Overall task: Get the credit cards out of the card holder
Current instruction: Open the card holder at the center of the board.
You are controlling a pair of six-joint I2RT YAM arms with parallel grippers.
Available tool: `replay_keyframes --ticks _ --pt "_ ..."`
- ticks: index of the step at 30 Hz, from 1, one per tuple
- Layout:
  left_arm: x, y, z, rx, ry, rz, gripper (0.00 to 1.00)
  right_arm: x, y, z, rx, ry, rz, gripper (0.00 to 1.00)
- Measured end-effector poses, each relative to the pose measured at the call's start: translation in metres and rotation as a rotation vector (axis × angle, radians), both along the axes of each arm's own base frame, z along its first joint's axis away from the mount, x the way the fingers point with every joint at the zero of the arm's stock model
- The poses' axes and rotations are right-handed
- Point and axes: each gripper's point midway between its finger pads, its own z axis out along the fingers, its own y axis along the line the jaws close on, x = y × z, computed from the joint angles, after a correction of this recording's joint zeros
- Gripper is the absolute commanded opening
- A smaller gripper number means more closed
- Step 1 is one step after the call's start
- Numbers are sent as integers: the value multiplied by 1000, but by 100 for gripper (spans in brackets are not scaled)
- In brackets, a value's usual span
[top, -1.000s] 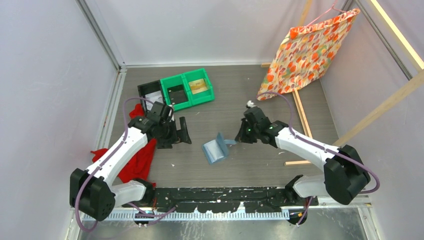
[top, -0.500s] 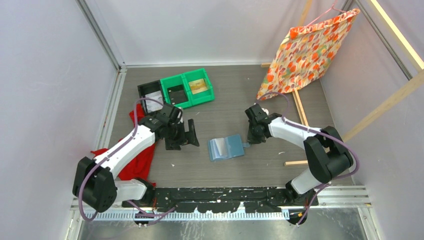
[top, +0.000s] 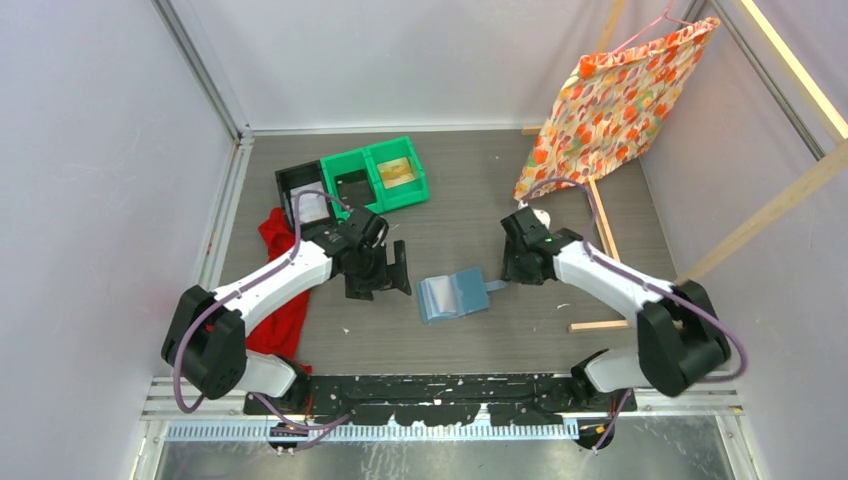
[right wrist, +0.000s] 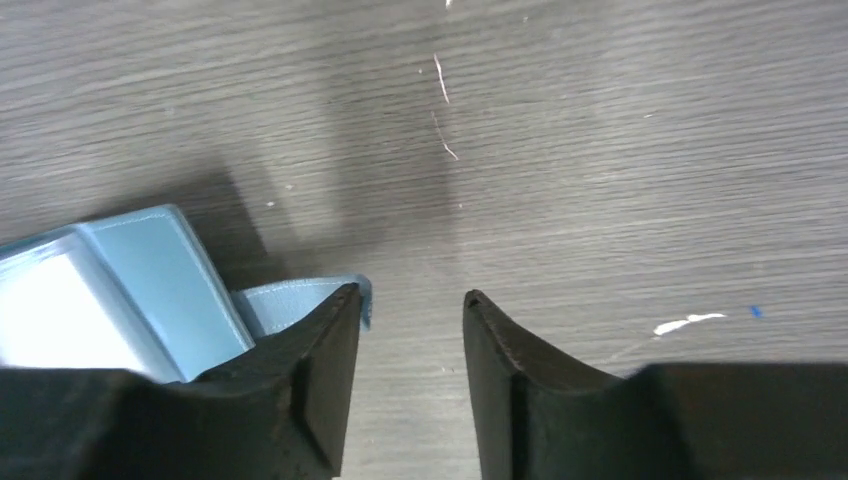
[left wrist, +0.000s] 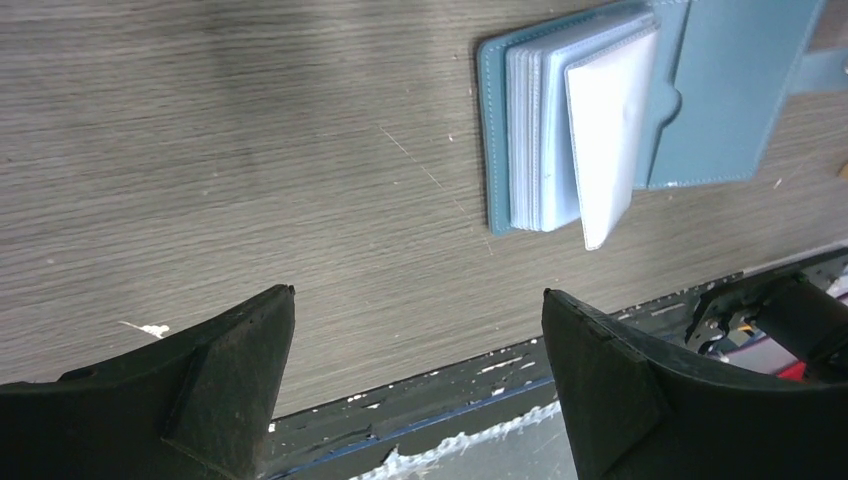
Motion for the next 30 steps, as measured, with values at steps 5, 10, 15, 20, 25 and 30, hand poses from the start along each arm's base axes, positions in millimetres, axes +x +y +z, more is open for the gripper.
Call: replay_keyframes --ticks 5,10,15,20,25,30 --pt "3 4 0 20 -17 27 95 4 -1 52 44 -129 35 55" --pt "6 7 3 26 -36 43 96 4 33 99 109 -242 139 55" --pt "11 18 13 18 -43 80 96 -18 103 118 123 -264 414 70" --pt "19 48 35 5 -93 160 96 -29 149 91 41 -191 595 80" --pt "17 64 50 3 -129 192 96 -36 153 42 -50 -63 653 89" --pt "13 63 48 0 -115 185 96 -41 153 22 -74 -1 683 90"
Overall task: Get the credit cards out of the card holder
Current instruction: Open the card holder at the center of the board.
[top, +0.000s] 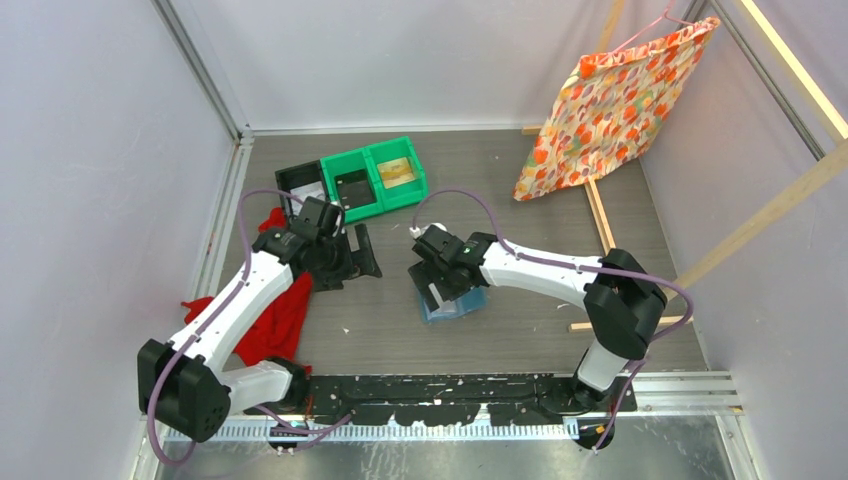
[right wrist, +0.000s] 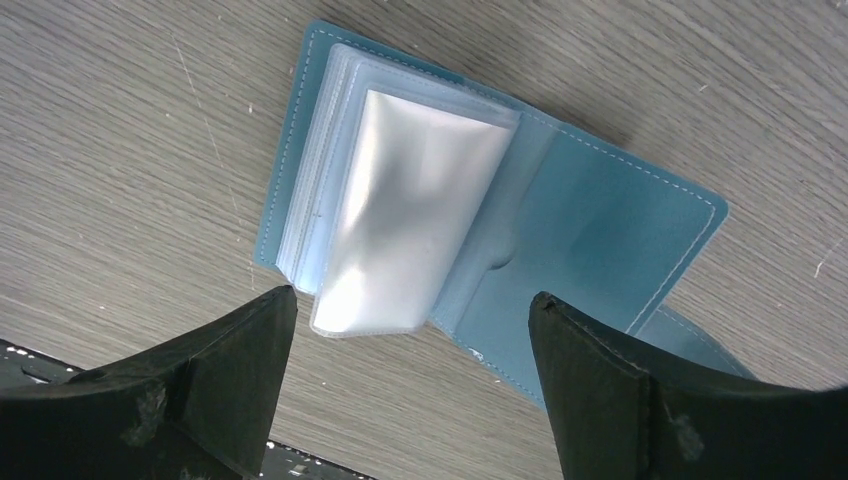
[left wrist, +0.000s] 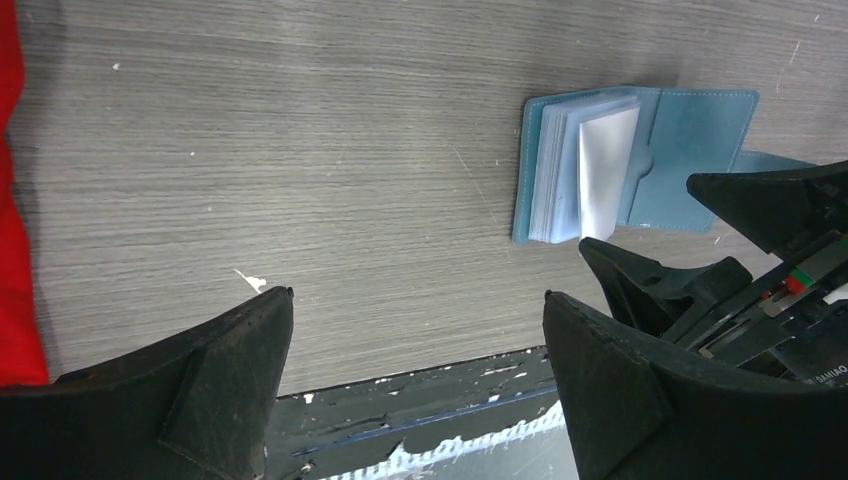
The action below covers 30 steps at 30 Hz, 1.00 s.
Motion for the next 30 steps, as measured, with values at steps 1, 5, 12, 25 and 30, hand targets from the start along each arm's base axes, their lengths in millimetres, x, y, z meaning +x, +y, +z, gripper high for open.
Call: replay_keyframes --ticks 1,5,12,25,30 --pt "0 0 0 -2 2 -1 96 0 0 0 1 2 2 90" --pt "-3 -2 -2 -13 12 -8 96 0 5 -2 16 5 7 90" --pt "-5 -10 1 -54 21 -27 96 6 13 -23 3 12 4 86" --pt "-6 -34 -7 -178 75 -51 96 8 4 -29 -11 -26 -42 54" --pt "-6 -35 -7 -185 75 -52 96 6 -2 -28 -4 -34 -64 44"
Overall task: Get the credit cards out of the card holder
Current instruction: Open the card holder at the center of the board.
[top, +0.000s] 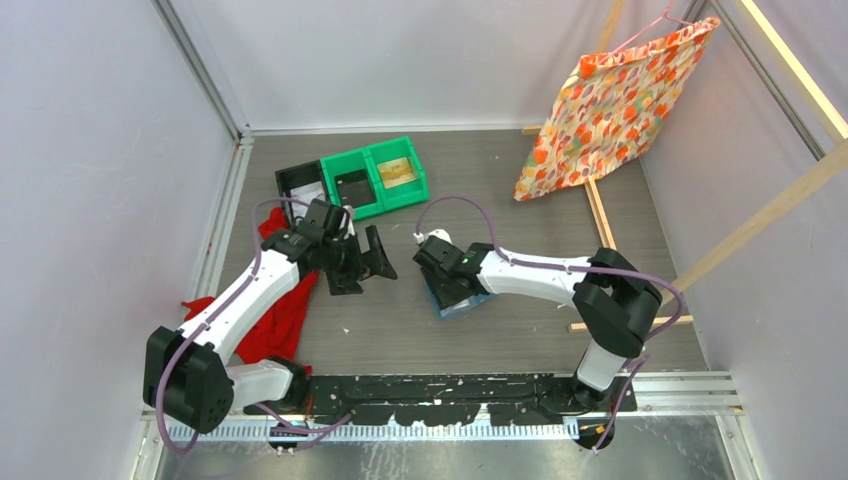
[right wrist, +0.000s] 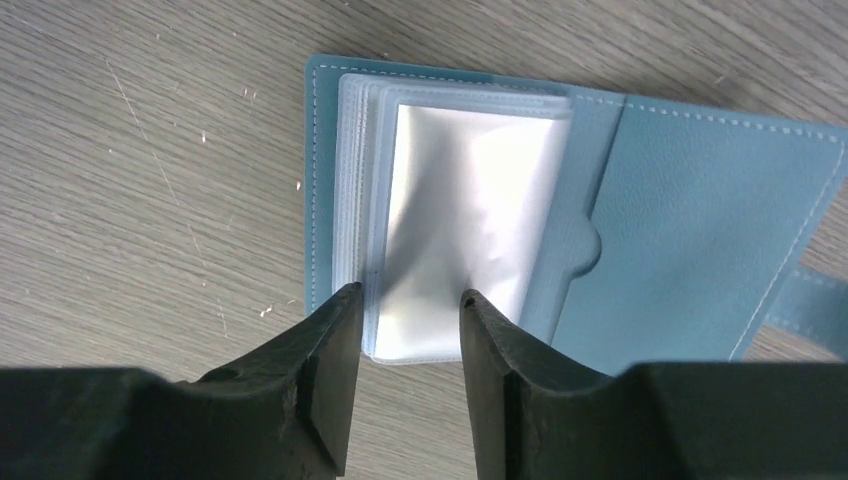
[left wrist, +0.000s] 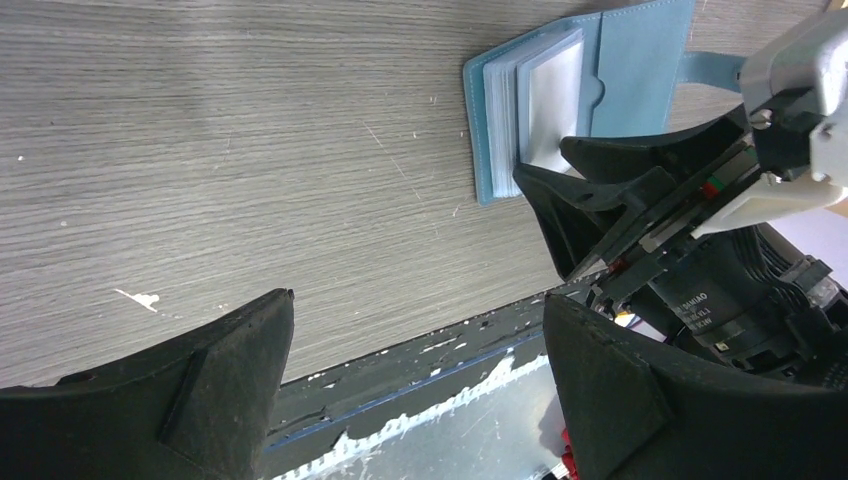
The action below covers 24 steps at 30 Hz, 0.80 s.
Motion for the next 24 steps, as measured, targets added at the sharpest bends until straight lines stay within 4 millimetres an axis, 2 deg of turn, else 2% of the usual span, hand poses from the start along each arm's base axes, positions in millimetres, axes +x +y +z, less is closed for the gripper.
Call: replay_keyframes --ticks 3,5,7,16,24 --pt "1 -1 0 -2 -1 0 95 -1 -2 5 13 -9 -10 39" --pt "1 -1 0 -3 -1 -1 95 0 -1 10 28 -18 -21 31" --pt "2 -1 -1 -3 1 -1 95 0 -2 14 40 -27 -32 29" --pt "1 -6 -6 2 15 -18 95 8 -16 24 38 -76 -92 28" --pt "-1 -10 -8 4 18 -35 95 30 -36 47 81 -122 -193 27"
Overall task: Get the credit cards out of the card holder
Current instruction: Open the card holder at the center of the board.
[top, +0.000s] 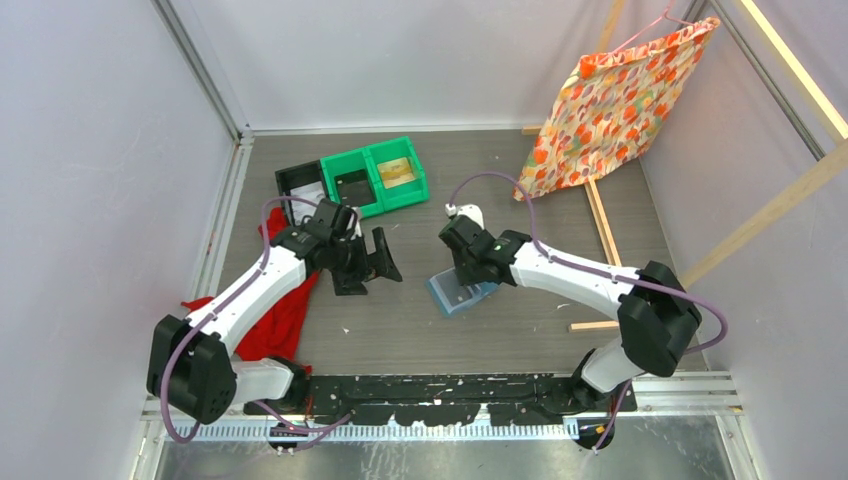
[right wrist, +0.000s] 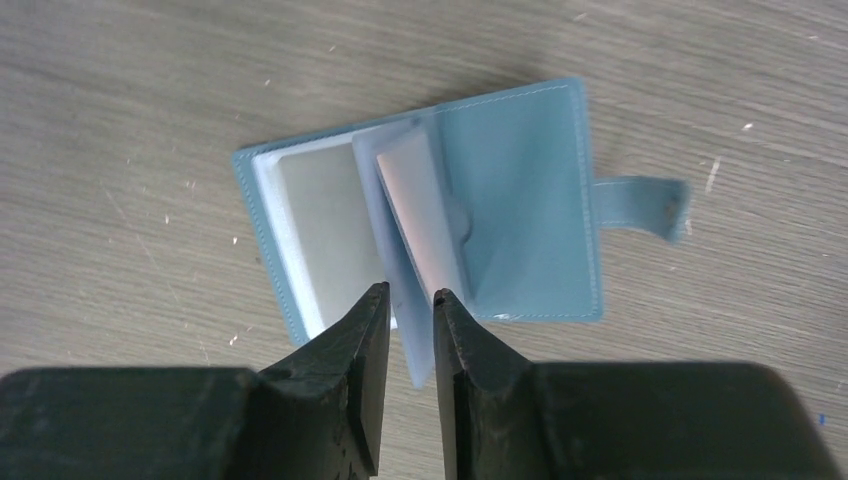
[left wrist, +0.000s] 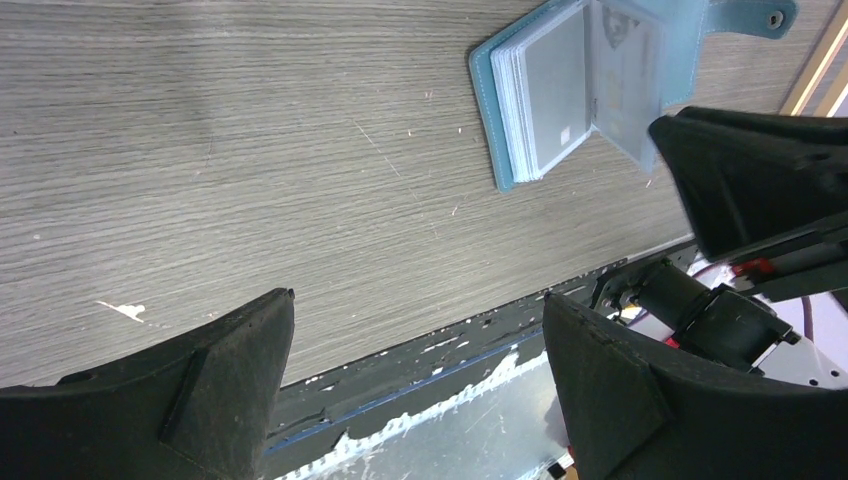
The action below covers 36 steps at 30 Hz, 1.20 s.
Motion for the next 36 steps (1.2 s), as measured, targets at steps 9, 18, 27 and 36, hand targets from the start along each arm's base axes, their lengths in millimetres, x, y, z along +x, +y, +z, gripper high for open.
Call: replay_keyframes --ticks 9,18,27,36 --pt "4 -3 -1 3 3 -3 95 20 -39 -8 11 33 -126 27" --pt "3 -5 -3 6 9 -12 95 17 -32 -14 40 66 -98 31" --pt "0 -34 -1 -38 14 -41 92 26 -35 -33 75 138 -121 26" --pt "19 -115 7 -199 -31 -96 75 36 -47 -60 106 213 -175 25"
